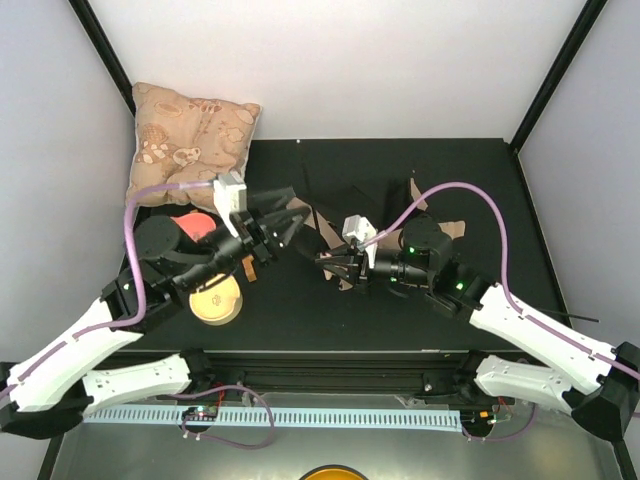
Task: Set up the pet tent
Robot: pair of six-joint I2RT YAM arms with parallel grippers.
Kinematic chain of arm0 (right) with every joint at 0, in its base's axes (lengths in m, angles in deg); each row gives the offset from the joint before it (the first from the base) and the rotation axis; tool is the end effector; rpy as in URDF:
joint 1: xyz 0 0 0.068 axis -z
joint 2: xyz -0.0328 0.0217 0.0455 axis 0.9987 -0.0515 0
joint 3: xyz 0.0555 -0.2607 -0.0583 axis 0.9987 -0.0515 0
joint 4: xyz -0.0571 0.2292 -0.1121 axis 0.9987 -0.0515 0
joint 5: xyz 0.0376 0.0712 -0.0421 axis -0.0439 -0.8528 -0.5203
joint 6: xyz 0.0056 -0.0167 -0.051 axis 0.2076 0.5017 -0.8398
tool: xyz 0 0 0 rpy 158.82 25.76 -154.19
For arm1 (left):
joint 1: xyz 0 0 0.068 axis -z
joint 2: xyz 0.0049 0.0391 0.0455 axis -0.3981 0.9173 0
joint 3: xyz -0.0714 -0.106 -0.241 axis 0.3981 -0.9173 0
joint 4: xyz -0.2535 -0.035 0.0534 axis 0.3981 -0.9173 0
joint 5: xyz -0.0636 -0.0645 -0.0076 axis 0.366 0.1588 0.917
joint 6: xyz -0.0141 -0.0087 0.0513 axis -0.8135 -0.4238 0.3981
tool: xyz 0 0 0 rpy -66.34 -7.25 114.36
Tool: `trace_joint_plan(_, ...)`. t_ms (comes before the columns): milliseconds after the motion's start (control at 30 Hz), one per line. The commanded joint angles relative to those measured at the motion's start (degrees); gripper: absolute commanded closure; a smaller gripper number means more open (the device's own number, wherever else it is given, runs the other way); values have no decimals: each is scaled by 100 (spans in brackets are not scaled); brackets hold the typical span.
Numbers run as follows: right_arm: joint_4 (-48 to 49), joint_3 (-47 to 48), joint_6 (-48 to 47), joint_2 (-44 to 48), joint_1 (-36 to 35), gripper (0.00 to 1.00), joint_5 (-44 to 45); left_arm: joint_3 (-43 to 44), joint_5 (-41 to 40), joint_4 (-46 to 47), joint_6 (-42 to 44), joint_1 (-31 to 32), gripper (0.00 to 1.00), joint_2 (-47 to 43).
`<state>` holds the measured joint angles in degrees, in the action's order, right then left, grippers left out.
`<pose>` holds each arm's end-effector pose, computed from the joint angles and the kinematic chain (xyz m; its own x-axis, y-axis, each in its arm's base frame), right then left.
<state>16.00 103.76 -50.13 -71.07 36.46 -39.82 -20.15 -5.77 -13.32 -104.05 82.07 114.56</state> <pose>0.1360 0.1929 0.3476 -0.1655 -0.1232 -0.9785 -0.9721 0.1875 0.1409 0.0872 -0.1405 0.4653 -0.2182 -0.3092 -0.9256 0.8093 0.4728 -0.3487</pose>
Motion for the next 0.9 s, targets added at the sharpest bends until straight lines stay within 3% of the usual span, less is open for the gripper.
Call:
trace_joint_plan(0,113,-71,136,-32,-83,99,144,625,1093,-322,-353,-755,45,315)
trace_joint_plan(167,47,-34,96,-51,-114,99,25,822,2900,68,-639,-1672,48,584)
trace_joint_plan(300,14,-1,86,-84,-120,99,10,915,3914,461,-772,-1975,51,814)
trace_joint_plan(500,-57,31,88,-85,-143,99,-34,827,4357,1077,-978,-2121,69,922)
trace_joint_plan(733,-120,31,26,-89,-153,99,-182,837,4637,1345,-1124,-2263,65,915)
trace_joint_plan(867,-153,48,16,-85,-152,99,-187,891,4742,1355,-1209,-2306,83,985)
